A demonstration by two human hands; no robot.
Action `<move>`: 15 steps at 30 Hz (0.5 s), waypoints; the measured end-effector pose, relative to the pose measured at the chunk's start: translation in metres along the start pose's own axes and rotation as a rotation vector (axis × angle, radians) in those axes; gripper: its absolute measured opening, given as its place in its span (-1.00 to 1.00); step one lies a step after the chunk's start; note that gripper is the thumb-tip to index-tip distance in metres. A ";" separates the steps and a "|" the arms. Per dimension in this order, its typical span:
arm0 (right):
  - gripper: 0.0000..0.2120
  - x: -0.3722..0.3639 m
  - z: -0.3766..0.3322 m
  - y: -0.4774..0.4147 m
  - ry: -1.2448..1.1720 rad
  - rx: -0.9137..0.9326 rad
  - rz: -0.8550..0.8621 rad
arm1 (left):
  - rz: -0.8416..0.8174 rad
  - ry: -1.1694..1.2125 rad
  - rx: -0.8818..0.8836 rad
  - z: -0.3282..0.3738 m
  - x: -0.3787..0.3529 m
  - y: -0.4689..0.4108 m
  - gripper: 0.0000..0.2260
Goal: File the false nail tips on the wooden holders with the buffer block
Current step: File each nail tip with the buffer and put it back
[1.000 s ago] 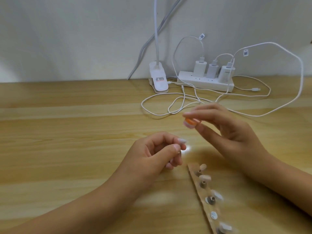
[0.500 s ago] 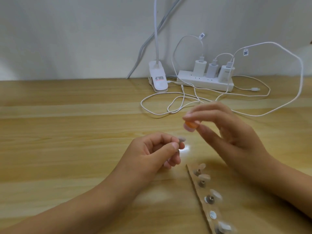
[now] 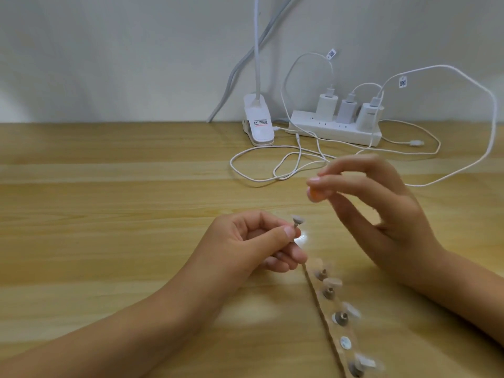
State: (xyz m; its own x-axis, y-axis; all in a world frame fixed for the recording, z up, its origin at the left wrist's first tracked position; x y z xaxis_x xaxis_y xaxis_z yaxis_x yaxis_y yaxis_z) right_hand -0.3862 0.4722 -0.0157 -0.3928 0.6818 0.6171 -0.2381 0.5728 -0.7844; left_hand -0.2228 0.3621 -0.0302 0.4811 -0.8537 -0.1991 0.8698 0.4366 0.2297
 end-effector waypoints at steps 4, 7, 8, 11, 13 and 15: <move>-0.72 -0.002 -0.011 0.002 0.019 0.083 -0.059 | -0.001 -0.006 0.001 0.000 0.000 0.000 -0.91; -0.74 -0.004 -0.012 0.001 0.022 0.091 -0.078 | 0.002 -0.002 -0.004 0.000 0.001 0.000 -0.91; -0.74 -0.003 -0.013 0.000 0.033 0.102 -0.085 | -0.001 -0.004 -0.007 0.000 0.001 0.000 -0.92; -0.74 -0.003 -0.014 0.000 0.050 0.096 -0.084 | -0.001 -0.001 -0.011 0.000 0.001 -0.001 -0.93; -0.75 -0.004 -0.013 -0.001 0.060 0.097 -0.087 | -0.010 -0.003 -0.011 0.000 0.000 -0.001 -0.93; -0.76 -0.004 -0.013 -0.001 0.075 0.106 -0.096 | -0.010 0.008 -0.016 0.000 0.000 -0.001 -0.93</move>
State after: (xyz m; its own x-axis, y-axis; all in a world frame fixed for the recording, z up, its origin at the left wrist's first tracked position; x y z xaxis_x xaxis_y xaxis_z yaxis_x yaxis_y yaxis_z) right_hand -0.3731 0.4747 -0.0160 -0.2975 0.6603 0.6896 -0.3652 0.5886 -0.7212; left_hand -0.2237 0.3617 -0.0302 0.4733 -0.8559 -0.2085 0.8762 0.4328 0.2123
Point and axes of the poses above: each hand's wrist, its own y-axis away from the middle knuckle, its own x-axis out of the back of the hand, z = x × y, the point moved 2 cm from there along -y, towards the middle knuckle, and after that the axes turned 13 degrees about x, right-handed, at the moved point
